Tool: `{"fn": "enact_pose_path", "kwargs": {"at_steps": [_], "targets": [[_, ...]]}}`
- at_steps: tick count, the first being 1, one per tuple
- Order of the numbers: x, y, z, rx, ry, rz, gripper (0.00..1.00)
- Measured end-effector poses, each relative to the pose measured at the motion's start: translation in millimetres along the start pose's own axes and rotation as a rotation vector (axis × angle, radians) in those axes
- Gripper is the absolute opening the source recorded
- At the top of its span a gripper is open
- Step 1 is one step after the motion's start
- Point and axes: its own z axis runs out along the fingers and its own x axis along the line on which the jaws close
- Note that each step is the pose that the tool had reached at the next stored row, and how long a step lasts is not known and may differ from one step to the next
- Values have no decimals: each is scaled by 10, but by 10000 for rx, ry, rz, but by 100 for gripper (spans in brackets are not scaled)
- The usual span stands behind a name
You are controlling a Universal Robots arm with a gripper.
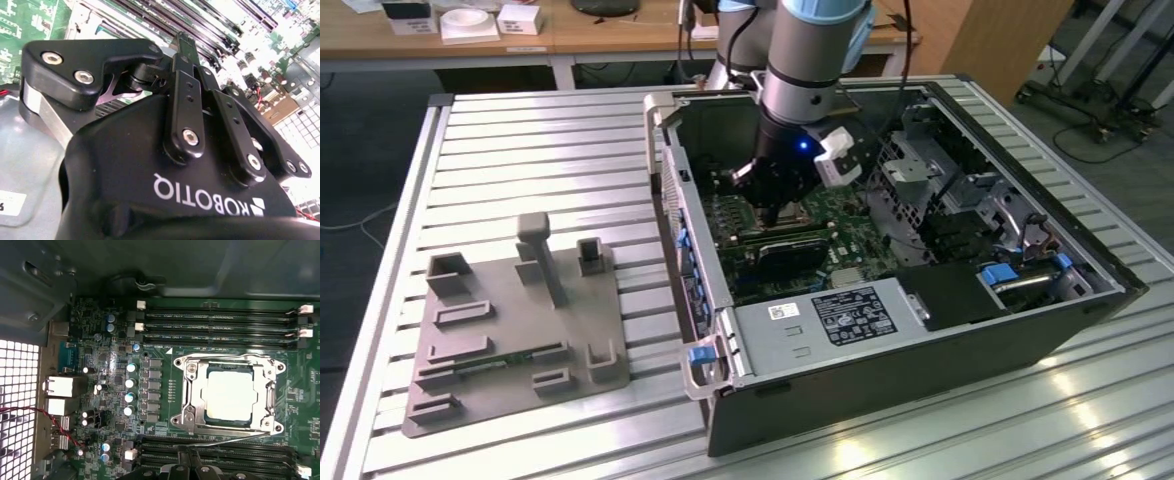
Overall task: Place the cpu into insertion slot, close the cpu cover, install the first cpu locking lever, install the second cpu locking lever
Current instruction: 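Install the second cpu locking lever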
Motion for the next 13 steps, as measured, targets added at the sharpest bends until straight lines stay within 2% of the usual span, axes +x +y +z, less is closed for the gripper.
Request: {"fn": "enact_pose_path", "kwargs": {"at_steps": [5,13], "targets": [[8,0,52,-1,-1,-6,10],[8,0,93,0,0,-6,10]]}}
